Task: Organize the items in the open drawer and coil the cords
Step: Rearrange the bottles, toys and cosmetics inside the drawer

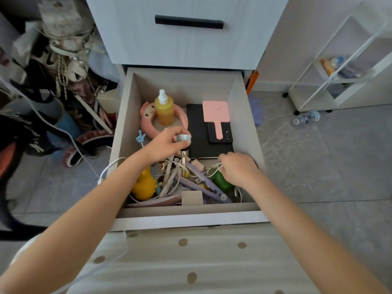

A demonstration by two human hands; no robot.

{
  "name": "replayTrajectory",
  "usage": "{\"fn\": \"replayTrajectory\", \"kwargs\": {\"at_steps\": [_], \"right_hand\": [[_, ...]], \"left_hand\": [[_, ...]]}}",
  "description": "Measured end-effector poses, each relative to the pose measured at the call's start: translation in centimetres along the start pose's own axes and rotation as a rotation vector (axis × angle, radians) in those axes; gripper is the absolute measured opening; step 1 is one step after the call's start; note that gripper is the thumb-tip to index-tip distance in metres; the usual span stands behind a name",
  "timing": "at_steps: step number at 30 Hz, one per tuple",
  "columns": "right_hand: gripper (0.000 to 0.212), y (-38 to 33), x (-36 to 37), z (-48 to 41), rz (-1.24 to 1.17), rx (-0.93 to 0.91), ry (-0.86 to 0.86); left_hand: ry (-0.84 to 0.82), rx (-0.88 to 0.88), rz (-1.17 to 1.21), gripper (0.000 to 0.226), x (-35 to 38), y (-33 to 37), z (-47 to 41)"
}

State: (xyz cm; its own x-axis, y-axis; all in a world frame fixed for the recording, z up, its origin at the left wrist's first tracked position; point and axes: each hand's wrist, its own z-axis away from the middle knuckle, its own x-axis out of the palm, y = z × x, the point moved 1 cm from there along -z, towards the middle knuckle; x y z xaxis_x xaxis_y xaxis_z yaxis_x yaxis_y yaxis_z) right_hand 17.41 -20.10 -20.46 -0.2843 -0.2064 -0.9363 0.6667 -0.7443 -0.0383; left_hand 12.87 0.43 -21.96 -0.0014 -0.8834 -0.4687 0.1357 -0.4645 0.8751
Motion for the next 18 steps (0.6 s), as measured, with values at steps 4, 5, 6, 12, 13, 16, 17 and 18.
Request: {"fn": "replayTrajectory", "kwargs": {"at_steps": [4, 5, 6, 12, 13, 16, 17, 18], "right_hand": [[0.078, -0.3, 0.3, 0.4, -0.012, 0.041, -0.318], [0.087, -0.4, 0.4, 0.4, 0.009, 0.045, -0.382], [0.093, -0.5, 0.5, 0.3, 0.012, 0.056, -0.421], [0.098, -0.3, 1.2, -0.9, -0.171, 0.210, -0.449], [0.095, -0.3, 1.3, -1.0, -0.160, 0.215, -0.444], [0.077, -0.4, 1.4, -1.4, -0.216, 0.236, -0.435], [0.067, -0.4, 1.3, -1.5, -0.275, 0.250, -0.447], [0.054, -0.3, 1.1, -1.6, -0.334, 0.268, -0.454]], "left_hand": [[0.087, 0.030, -0.055, 0.013, 0.0, -0.3, -0.1], [0.108, 0.036, -0.073, 0.014, -0.1, -0.3, -0.1], [0.127, 0.032, -0.093, 0.018, -0.1, -0.5, -0.1], [0.379, 0.044, -0.059, 0.014, -0.7, 0.5, -0.1], [0.438, 0.041, -0.025, 0.014, -0.9, 0.7, -0.1], [0.565, 0.009, 0.071, 0.021, -2.1, 0.8, -0.1], [0.585, -0.019, 0.120, 0.023, -2.4, 0.8, -0.1], [0.601, -0.051, 0.176, 0.024, -2.7, 0.6, -0.1]]}}
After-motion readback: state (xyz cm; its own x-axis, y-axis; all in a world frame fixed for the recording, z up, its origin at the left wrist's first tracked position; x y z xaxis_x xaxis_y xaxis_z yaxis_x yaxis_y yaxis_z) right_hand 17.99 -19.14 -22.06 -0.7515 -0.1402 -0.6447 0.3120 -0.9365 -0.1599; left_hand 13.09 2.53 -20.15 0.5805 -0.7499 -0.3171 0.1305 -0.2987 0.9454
